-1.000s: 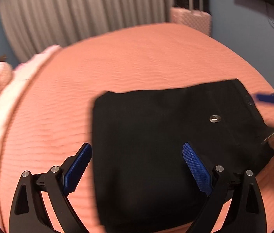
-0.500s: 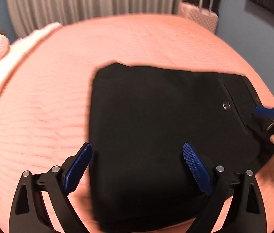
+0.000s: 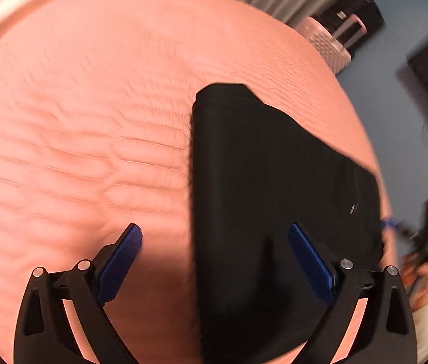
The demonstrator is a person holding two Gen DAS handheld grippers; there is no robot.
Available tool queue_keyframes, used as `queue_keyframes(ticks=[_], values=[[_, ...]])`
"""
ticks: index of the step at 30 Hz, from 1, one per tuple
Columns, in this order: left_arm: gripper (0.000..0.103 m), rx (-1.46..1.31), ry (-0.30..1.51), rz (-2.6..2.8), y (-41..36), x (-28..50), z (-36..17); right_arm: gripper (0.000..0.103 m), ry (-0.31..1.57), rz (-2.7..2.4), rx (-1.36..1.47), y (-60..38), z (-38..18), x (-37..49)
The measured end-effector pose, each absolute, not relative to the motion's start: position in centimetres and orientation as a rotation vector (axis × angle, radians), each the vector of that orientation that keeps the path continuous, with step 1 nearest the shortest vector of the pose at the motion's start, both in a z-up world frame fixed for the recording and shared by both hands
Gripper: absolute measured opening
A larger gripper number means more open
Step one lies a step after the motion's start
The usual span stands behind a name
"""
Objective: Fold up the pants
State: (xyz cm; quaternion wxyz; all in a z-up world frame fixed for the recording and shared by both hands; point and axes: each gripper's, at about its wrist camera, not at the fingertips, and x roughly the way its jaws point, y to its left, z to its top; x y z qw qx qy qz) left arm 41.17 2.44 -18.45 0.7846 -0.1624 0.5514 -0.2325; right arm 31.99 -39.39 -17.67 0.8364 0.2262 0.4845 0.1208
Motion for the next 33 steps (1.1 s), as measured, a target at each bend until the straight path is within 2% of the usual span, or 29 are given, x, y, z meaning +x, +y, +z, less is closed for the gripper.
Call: queue_keyframes(ticks=[1,2,6,10,11,12,14,18,20,21,23,25,29,33], values=[[0.097,-0.4,1.215,-0.513,2.3,41.9,-19.5,0.094,1.039,0.278,0.491,-39.0,-18.4,32.3],[0.098,-0.426,1.193,-0.49,2.1,42.2,-19.9,0.084,1.058,0.308,0.509,-38.3,-19.6,32.5],[0.098,-0.294,1.118,-0.42,0.2,39.4,-19.3,0.084,0.987,0.294,0.405,-35.9,-19.9,30.9],[0.098,-0.179,1.069,-0.447,-2.1,37.4,-18.8,0.082,0.961,0.334,0.417,-34.7,-19.4,30.0],[0.098,-0.193,1.065,-0.448,-2.0,37.3,-18.6,0.068,0.959,0.345,0.435,-34.5,-19.4,30.0],[0.098,-0.214,1.07,-0.447,-1.9,37.4,-18.8,0.063,0.958,0.342,0.442,-34.8,-19.4,30.2],[0.098,-0.24,1.079,-0.423,-1.8,37.7,-18.9,0.039,0.96,0.346,0.418,-34.0,-19.6,30.3],[0.098,-0.148,1.104,-0.352,-3.6,39.1,-18.9,0.029,0.944,0.337,0.362,-33.1,-18.8,29.9],[0.092,-0.149,1.104,-0.344,-3.4,39.3,-18.8,0.027,0.934,0.33,0.355,-32.9,-18.2,29.5],[0.086,-0.151,1.102,-0.344,-3.1,39.2,-18.6,0.026,0.929,0.324,0.35,-32.8,-17.9,29.3],[0.063,-0.181,1.095,-0.373,-1.9,38.1,-18.1,0.026,0.922,0.319,0.338,-32.2,-17.5,29.0],[0.014,-0.261,1.101,-0.431,-0.9,38.0,-17.8,0.026,0.928,0.311,0.343,-32.0,-17.2,28.8],[0.012,-0.35,1.123,-0.462,-0.2,38.2,-17.6,0.025,0.942,0.302,0.364,-32.2,-16.5,28.6],[0.012,-0.365,1.086,-0.497,0.4,36.7,-14.9,0.025,0.916,0.324,0.36,-31.7,-14.0,27.9]])
